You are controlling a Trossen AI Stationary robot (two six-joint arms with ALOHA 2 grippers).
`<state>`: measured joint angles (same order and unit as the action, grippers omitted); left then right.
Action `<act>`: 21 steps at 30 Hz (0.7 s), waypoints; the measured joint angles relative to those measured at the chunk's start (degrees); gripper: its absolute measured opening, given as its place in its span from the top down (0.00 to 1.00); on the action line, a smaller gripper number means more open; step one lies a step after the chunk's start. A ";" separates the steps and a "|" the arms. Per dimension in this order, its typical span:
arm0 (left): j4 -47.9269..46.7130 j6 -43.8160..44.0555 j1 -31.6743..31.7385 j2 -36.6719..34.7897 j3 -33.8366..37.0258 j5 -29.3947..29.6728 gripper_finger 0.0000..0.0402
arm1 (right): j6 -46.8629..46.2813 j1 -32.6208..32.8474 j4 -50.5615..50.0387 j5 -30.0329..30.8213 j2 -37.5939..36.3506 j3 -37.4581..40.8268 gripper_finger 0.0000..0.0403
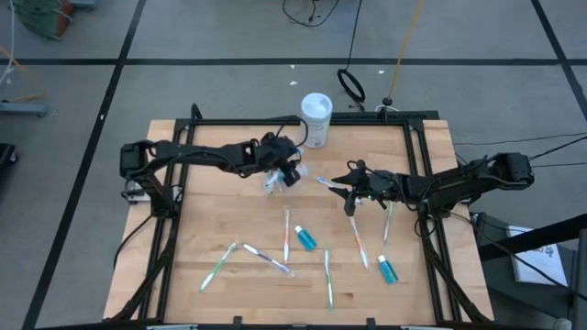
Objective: Pick & Place toothbrushing station
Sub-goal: Put the blue toothbrush into the transparent organizer
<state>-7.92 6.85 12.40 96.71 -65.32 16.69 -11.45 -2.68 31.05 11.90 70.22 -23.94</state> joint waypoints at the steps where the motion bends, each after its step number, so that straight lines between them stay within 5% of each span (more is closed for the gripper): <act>1: -0.44 0.46 0.09 0.04 0.04 0.56 0.59 | 0.38 0.00 0.00 0.00 0.00 0.00 0.67; 11: -2.50 1.20 0.11 0.06 0.04 1.31 0.61 | 0.61 0.00 0.42 -0.02 0.00 0.00 0.67; 21: -5.09 2.69 0.09 0.00 0.04 1.31 0.93 | 1.57 0.00 0.43 -0.04 0.00 0.00 0.67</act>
<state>-13.00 9.54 12.50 96.70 -65.28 18.00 -9.88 -2.68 31.48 11.86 70.22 -23.94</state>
